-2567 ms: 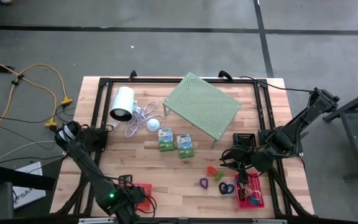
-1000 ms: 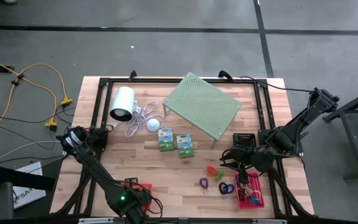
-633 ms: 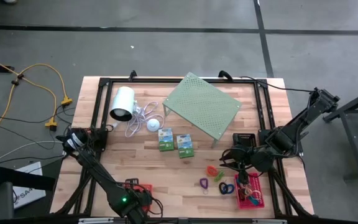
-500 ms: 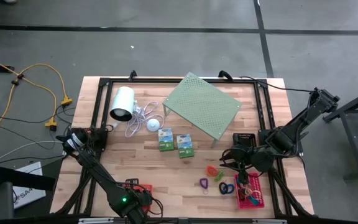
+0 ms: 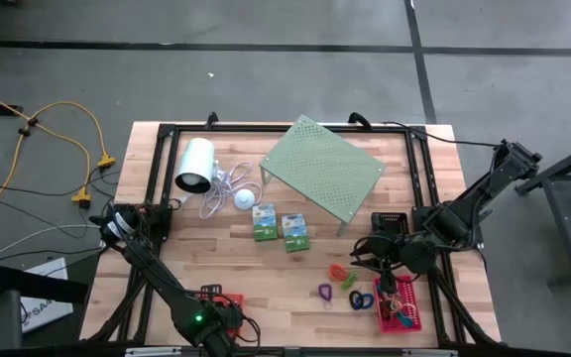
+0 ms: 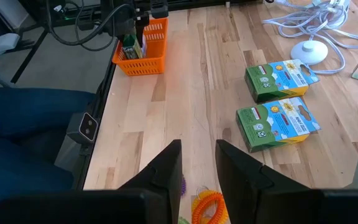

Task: Pick & Place Office Desk Supplies
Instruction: Put the left crayon box into the orange bin

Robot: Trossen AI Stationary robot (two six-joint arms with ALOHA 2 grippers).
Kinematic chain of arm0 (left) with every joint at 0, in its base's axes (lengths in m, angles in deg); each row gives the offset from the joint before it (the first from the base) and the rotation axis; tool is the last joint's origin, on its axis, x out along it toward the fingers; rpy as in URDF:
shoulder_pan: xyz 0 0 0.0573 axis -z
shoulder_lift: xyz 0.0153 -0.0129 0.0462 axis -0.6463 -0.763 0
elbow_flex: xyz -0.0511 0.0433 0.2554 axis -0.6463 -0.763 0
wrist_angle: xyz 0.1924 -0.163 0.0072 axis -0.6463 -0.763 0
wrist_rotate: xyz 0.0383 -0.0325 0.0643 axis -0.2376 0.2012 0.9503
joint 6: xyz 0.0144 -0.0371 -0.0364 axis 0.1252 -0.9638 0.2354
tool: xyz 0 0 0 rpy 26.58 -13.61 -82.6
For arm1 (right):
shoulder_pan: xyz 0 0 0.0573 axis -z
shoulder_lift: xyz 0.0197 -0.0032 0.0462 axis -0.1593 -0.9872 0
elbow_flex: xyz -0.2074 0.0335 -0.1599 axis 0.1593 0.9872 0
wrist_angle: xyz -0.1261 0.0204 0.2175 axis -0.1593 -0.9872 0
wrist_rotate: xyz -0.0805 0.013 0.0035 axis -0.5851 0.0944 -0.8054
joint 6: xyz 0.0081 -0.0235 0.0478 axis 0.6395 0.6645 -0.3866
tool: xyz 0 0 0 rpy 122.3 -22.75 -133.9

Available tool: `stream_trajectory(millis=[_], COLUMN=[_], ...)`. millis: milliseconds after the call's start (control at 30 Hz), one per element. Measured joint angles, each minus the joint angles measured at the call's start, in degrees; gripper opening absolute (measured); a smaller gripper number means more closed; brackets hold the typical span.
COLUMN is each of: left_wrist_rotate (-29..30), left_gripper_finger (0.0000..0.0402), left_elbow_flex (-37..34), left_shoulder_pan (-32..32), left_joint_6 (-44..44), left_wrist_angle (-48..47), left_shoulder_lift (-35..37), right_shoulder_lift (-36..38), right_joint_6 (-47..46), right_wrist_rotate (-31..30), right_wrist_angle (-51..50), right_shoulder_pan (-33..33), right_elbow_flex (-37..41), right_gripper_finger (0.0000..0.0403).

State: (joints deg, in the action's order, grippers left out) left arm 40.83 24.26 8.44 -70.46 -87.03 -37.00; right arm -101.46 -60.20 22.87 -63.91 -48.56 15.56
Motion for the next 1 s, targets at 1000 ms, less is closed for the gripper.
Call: stream_trajectory(millis=[1000], left_wrist_rotate=[-1.25], left_gripper_finger=[0.0195], left_elbow_flex=[0.01], left_shoulder_pan=[0.0], left_joint_6=[1.2], left_wrist_angle=[0.02], left_shoulder_lift=[0.61], right_shoulder_lift=[0.0], right_joint_6=[-0.01], right_wrist_rotate=[-0.01], right_wrist_angle=[0.2], right_shoulder_pan=[0.01], right_elbow_flex=[0.0], right_gripper_finger=[0.0086])
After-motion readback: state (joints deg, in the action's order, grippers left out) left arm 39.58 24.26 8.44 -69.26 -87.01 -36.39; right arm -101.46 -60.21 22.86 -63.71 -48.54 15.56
